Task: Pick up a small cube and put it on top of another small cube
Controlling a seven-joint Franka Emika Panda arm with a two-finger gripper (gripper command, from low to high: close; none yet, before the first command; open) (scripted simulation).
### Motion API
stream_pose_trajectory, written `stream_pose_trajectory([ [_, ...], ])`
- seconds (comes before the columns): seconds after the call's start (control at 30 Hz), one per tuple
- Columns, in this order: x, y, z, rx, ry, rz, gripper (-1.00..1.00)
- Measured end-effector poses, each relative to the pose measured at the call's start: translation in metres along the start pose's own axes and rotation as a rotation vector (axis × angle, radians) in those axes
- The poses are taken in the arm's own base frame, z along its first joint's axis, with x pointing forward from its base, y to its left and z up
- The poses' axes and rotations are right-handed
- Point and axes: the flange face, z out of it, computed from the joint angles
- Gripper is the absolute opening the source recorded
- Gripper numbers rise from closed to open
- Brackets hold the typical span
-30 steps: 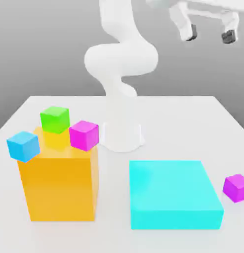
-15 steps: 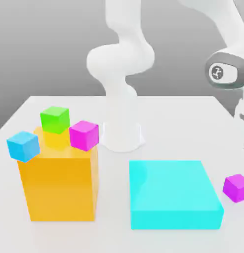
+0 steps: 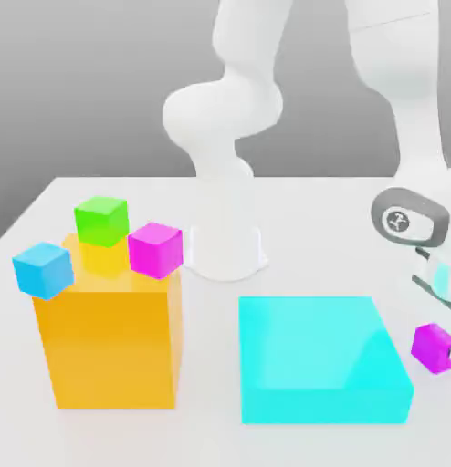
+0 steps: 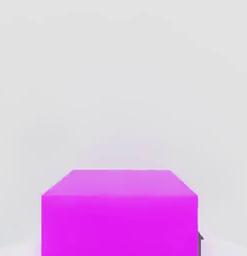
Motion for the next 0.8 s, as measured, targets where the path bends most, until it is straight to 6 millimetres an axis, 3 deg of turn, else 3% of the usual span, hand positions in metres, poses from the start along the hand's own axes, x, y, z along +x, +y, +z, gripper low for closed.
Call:
stream_pose_trajectory([
  [0.13,-0.001,0.0,-0.044,0.0,0.0,0.001,-1.0],
  [0.23,-0.015,0.04,-0.082,-0.001,0.001,0.087,-1.0],
  [0.3,-0.036,0.082,-0.107,-0.001,0.002,0.183,-1.0],
  [0.37,-0.064,0.121,-0.132,-0.002,0.003,0.283,-1.0],
  [0.47,-0.096,0.15,-0.169,-0.003,0.004,0.368,-1.0],
  [0.57,-0.142,0.182,-0.203,-0.004,0.004,0.481,-1.0],
  [0.7,-0.215,0.213,-0.245,-0.003,0.003,0.645,-1.0],
  [0.8,-0.275,0.225,-0.273,-0.002,0.002,0.772,-1.0],
])
